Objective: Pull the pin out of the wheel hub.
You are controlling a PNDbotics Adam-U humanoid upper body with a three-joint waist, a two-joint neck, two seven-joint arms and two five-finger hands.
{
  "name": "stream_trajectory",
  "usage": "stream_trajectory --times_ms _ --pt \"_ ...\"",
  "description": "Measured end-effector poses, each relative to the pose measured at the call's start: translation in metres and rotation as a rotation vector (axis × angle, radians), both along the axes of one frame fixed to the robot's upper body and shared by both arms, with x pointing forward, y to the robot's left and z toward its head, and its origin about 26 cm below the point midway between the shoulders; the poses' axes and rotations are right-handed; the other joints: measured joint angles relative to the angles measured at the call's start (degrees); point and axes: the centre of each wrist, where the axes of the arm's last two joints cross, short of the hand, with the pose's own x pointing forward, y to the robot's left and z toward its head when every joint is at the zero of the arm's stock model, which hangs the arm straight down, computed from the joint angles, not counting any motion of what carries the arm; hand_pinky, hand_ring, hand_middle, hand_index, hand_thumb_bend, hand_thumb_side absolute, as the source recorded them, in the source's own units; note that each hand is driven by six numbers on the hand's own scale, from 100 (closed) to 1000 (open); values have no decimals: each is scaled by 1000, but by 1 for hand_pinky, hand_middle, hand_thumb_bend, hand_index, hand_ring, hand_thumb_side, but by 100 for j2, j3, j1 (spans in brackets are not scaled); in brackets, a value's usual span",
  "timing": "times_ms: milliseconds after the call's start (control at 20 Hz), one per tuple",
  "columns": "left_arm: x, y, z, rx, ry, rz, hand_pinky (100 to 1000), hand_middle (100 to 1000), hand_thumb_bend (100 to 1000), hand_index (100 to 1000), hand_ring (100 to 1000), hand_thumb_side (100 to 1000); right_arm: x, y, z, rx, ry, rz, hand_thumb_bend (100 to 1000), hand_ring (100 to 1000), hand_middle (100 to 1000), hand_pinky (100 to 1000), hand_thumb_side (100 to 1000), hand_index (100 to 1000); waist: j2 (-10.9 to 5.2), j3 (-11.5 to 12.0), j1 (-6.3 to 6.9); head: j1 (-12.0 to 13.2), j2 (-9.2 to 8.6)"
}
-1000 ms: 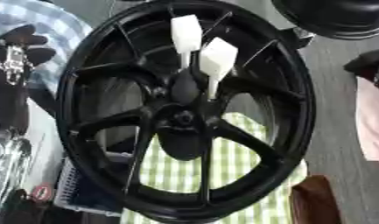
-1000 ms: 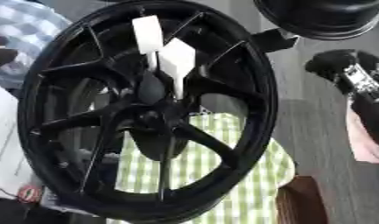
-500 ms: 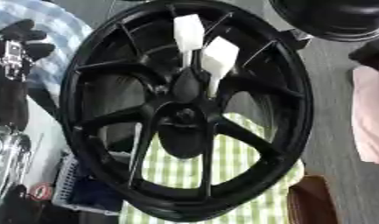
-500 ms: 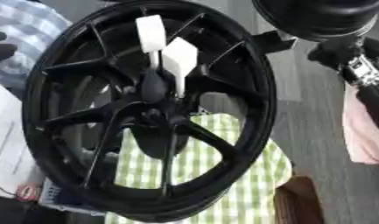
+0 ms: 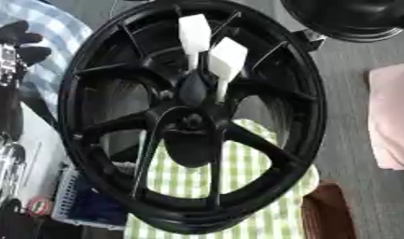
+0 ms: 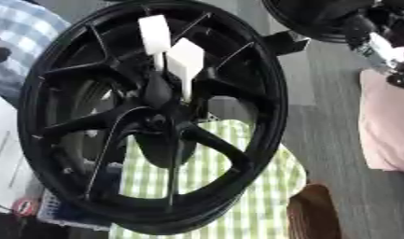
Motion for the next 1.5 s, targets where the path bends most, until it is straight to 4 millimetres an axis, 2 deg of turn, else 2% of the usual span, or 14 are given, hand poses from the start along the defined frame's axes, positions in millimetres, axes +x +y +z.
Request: stream_trajectory --times_ms 500,650,800,1100,1300,1500 --pt "0 0 0 12 6 -7 799 651 100 797 657 722 -4 27 57 -230 -273 172 100 811 714 878 288 766 0 148 -87 -100 -23" --pt "0 0 0 14 8 -8 800 650 100 797 657 722 -7 38 70 -304 -363 222 100 810 718 867 270 772 0 200 -109 -131 -78" --pt "0 0 0 14 8 -9 800 649 100 797 657 723 -10 47 80 -388 -443 258 142 814 726 862 260 780 0 205 -137 -152 -102" --pt "0 0 1 24 13 -13 800 647 100 796 656 727 -11 57 80 -553 -540 306 177 828 744 867 305 791 0 263 -174 -211 -97" --pt "0 0 1 24 16 -15 800 645 100 795 651 729 -10 61 75 -642 -546 315 215 847 764 882 345 807 0 325 -204 -256 -96" --pt "0 -1 0 24 18 -15 801 645 100 795 649 730 -9 65 72 -724 -529 337 241 858 776 892 345 817 12 371 -227 -300 -97"
